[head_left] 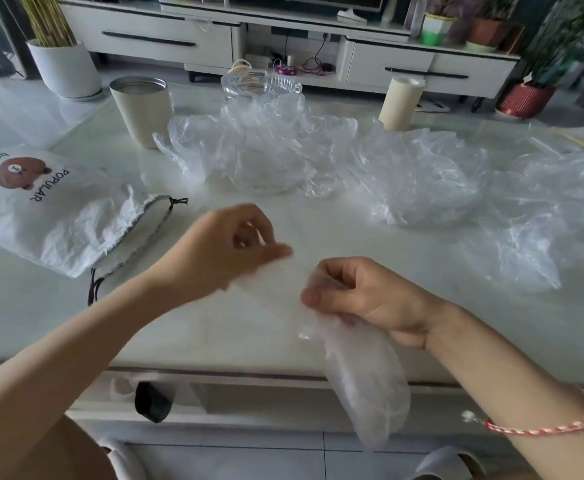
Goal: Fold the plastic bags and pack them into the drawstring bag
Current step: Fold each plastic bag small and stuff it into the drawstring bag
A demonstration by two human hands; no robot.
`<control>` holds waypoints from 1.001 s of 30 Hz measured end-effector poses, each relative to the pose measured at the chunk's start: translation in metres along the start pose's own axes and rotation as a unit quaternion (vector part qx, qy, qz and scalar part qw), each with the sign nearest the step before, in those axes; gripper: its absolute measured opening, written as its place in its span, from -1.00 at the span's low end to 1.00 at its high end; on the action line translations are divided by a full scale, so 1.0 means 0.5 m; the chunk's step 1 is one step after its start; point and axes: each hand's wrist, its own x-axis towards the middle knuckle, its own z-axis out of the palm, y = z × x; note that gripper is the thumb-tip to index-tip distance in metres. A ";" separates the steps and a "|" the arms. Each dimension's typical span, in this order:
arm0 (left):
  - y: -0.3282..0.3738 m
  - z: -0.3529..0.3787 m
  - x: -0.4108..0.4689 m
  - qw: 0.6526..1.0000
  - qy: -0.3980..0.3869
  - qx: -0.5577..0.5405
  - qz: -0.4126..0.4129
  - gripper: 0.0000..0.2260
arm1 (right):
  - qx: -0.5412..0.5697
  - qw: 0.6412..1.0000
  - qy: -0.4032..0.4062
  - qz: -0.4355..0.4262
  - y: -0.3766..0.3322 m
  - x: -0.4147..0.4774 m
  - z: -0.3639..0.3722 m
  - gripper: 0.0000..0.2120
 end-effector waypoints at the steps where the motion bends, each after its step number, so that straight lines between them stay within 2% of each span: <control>1: -0.005 -0.006 0.007 0.998 0.067 -0.015 0.000 -0.78 | 0.026 0.999 0.019 -0.011 0.002 -0.002 -0.002 -0.81; 2: -0.010 -0.011 0.011 0.992 0.117 -0.053 -0.004 -0.77 | 0.053 0.998 0.041 -0.022 0.004 -0.003 -0.002 -0.81; 3: -0.012 -0.010 0.012 0.986 0.130 -0.106 -0.017 -0.74 | 0.079 0.994 0.065 -0.032 0.005 -0.004 -0.003 -0.80; 4: -0.011 -0.004 0.008 0.981 0.099 -0.163 -0.046 -0.70 | 0.097 0.991 0.088 -0.040 0.007 -0.003 -0.002 -0.79; 5: -0.014 0.009 0.000 0.974 0.036 -0.208 -0.083 -0.66 | 0.111 0.987 0.106 -0.046 0.011 -0.002 -0.003 -0.82; 7: -0.014 0.044 -0.022 0.954 -0.098 -0.244 -0.144 -0.56 | 0.119 0.983 0.133 -0.043 0.013 0.001 -0.007 -0.88; 8: -0.012 0.059 -0.033 0.948 -0.135 -0.248 -0.150 -0.52 | 0.113 0.983 0.140 -0.038 0.014 0.002 -0.008 -0.87; 9: -0.011 0.070 -0.039 0.946 -0.143 -0.253 -0.145 -0.53 | 0.106 0.983 0.144 -0.034 0.015 0.004 -0.008 -0.85; 12: 0.001 0.078 -0.040 0.951 -0.095 -0.257 -0.145 -0.72 | 0.113 0.983 0.141 -0.021 0.012 0.006 -0.006 -0.84; 14: 0.006 0.076 -0.036 0.955 -0.095 -0.240 -0.144 -0.80 | 0.131 0.984 0.120 -0.019 0.010 0.007 -0.008 -0.80; 18: 0.010 0.079 -0.032 0.957 -0.120 -0.223 -0.144 -0.81 | 0.161 0.980 0.119 -0.026 0.010 0.012 -0.013 -0.88; 21: 0.003 0.078 -0.026 0.947 -0.114 -0.241 -0.178 -0.81 | 0.170 0.975 0.138 -0.047 0.010 0.015 -0.012 -0.85; 23: -0.003 0.077 -0.019 0.929 -0.107 -0.280 -0.214 -0.77 | 0.114 0.981 0.140 -0.077 0.009 0.015 -0.011 -0.71; 26: 0.004 0.071 -0.012 0.872 -0.122 -0.390 -0.270 -0.71 | 0.035 0.982 0.143 -0.119 0.007 0.016 -0.004 -0.47; 30: 0.010 0.071 -0.014 0.851 -0.197 -0.409 -0.263 -0.64 | -0.016 0.964 0.191 -0.183 0.011 0.021 0.004 -0.43</control>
